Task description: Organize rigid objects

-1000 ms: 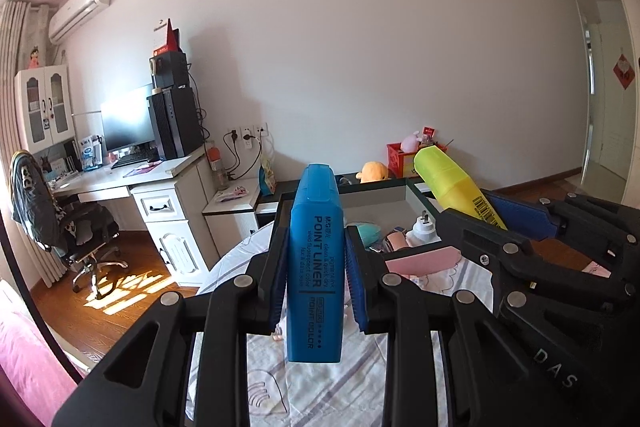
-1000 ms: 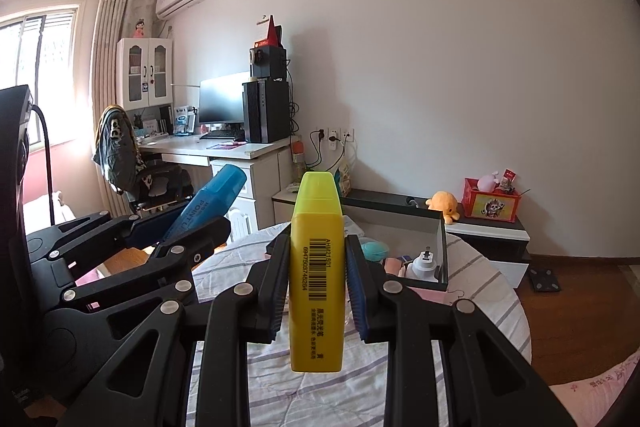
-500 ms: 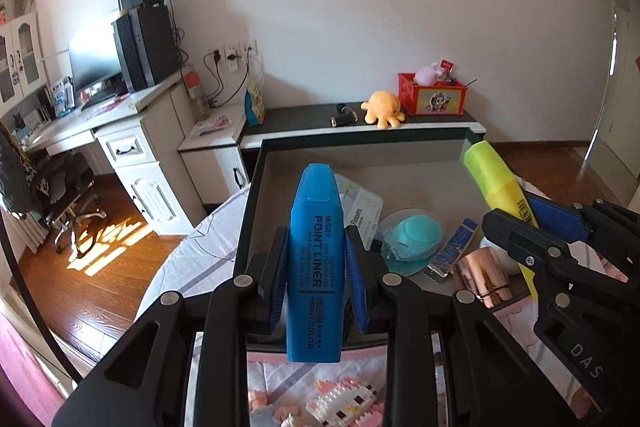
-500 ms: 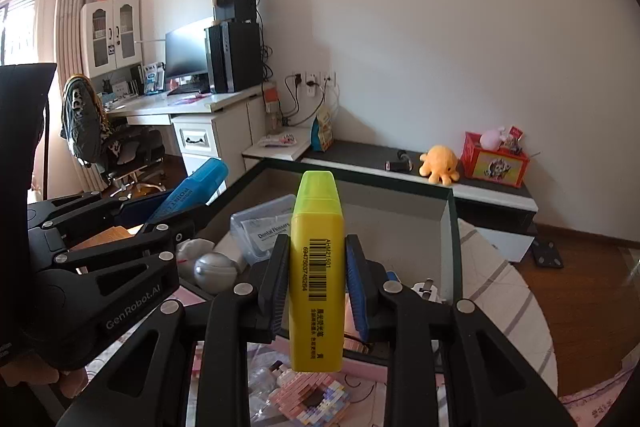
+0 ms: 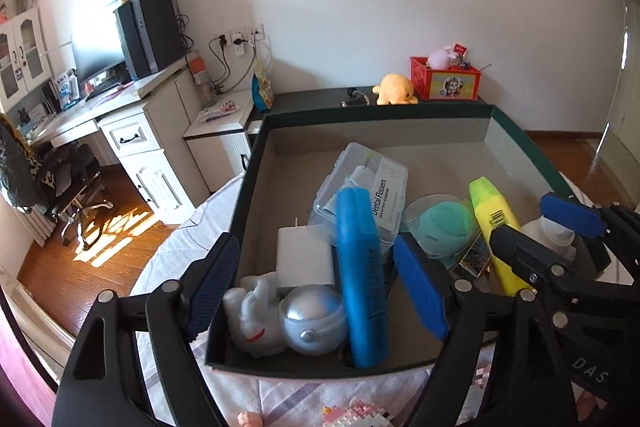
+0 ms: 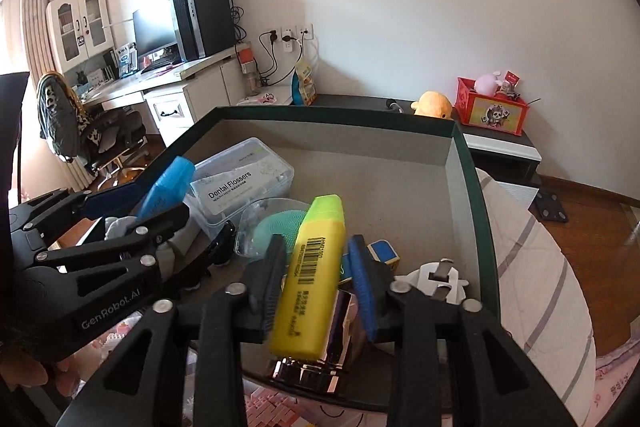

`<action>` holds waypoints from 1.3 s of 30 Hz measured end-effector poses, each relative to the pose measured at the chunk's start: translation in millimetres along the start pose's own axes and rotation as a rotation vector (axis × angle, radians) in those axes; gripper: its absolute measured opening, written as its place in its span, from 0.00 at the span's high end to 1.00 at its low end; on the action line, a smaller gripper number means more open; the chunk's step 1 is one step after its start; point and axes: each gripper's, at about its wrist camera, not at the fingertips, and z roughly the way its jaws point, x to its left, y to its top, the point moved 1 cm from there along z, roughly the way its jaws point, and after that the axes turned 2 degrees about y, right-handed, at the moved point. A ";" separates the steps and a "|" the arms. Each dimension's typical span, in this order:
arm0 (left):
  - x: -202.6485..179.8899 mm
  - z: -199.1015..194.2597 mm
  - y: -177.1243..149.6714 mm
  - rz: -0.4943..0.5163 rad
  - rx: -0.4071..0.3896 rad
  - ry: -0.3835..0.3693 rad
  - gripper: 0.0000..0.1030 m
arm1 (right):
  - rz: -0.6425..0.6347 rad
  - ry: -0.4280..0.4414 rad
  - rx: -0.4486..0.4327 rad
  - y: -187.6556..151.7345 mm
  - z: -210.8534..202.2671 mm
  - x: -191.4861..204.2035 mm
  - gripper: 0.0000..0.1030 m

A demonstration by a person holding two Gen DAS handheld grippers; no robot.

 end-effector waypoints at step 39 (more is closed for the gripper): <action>32.2 -349.1 -118.9 -0.117 -0.428 0.081 0.00 | -0.026 -0.041 -0.396 -99.9 -337.1 106.4 0.00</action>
